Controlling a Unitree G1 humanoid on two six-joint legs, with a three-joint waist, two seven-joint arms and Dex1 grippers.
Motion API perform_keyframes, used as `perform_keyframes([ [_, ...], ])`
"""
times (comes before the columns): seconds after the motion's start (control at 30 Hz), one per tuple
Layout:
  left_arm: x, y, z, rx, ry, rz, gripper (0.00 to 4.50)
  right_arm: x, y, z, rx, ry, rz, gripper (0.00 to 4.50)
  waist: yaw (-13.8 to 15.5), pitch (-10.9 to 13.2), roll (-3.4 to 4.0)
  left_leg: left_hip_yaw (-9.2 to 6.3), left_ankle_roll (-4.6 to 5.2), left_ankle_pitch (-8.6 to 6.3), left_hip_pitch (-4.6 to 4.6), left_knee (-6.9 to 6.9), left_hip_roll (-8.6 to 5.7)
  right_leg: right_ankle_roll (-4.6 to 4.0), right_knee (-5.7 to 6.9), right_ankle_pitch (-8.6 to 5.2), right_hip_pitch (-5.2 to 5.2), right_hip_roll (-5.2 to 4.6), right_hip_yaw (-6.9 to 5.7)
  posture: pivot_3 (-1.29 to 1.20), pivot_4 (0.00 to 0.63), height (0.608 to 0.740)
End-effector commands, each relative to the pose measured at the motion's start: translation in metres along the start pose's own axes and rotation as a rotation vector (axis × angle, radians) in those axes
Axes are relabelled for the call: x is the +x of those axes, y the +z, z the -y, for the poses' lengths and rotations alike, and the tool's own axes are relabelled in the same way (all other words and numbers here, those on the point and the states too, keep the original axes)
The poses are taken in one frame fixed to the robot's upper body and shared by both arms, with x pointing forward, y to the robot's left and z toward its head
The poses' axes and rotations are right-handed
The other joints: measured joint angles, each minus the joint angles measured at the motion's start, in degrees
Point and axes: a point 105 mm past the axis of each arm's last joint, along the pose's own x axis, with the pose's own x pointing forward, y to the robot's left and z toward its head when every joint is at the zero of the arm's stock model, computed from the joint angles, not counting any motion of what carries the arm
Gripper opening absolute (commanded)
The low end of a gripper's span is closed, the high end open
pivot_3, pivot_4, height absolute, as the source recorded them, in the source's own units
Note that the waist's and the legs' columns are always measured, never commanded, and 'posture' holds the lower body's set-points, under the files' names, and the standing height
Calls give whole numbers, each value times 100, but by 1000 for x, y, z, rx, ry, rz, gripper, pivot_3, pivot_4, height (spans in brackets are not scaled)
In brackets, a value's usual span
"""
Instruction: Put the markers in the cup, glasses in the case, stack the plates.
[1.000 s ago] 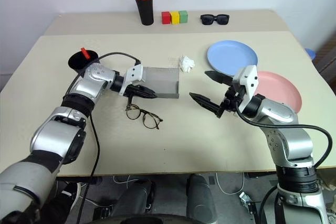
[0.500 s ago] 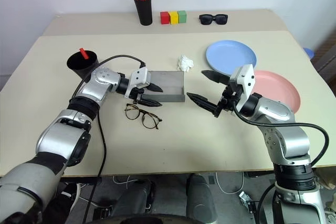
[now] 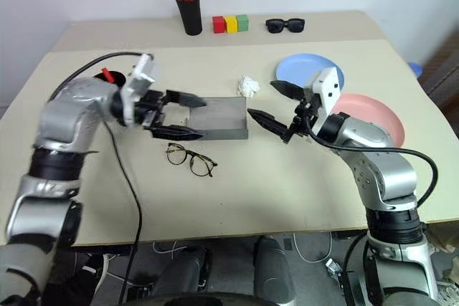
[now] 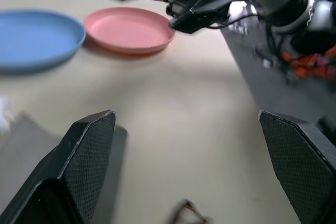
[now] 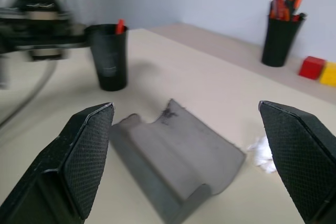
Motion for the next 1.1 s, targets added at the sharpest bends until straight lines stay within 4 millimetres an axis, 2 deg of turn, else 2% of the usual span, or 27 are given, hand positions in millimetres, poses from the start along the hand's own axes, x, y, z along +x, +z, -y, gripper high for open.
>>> perform_keyframes([
  [0.03,-24,12,11,22,118,52,4469,15,6,-22,-51,18,1,4500,-2,0,0,-1,0,0,0,-1,0,0,0,0,-1,0,0,0,150,740],
  [0.1,-36,5,17,33,177,28,4469,24,5,-42,0,86,-1,4500,1,0,0,-3,-1,0,-1,-2,0,-1,0,0,-1,0,1,0,150,740],
  [0.2,-53,-8,26,72,241,-16,4469,39,6,-46,21,56,-22,4500,-12,1,2,-7,-1,0,1,-5,1,-2,0,1,-6,-2,7,0,150,740],
  [0.33,-89,-31,46,16,291,-56,4469,61,26,-62,40,96,2,4500,-6,2,3,-6,-2,0,-3,-6,1,-5,-2,2,-12,-3,8,0,150,740],
  [0.47,-110,-50,58,36,325,-98,4469,73,23,-78,20,150,-52,4500,41,1,3,-4,-2,0,-6,-13,2,-8,-3,0,-17,-3,5,0,150,740],
  [0.63,-116,-61,61,61,358,-92,4469,88,8,-92,-40,160,-156,4500,114,2,3,12,-2,0,-7,-12,1,-10,-6,0,-17,-4,3,0,150,740],
  [0.77,-117,-65,60,98,378,-97,4469,94,-14,-95,-108,145,-288,4500,133,1,3,14,-3,1,-6,-12,2,-12,-4,1,-18,-3,2,0,150,740],
  [0.87,-116,-66,61,101,378,-94,4469,95,-10,-96,-125,151,-291,4500,135,0,2,13,-3,1,-10,-12,1,-11,-7,1,-19,-3,1,0,150,740],
  [1.0,-111,-71,61,91,371,-85,4469,93,-18,-103,-206,162,-330,4500,118,0,2,14,-3,0,-10,-14,2,-11,-6,1,-21,-2,1,0,150,740],
  [1.1,-106,-74,60,62,372,-80,4469,91,-24,-108,-120,194,-362,4500,113,0,2,15,-3,0,-10,-15,2,-11,-6,1,-22,-2,1,0,150,740],
])
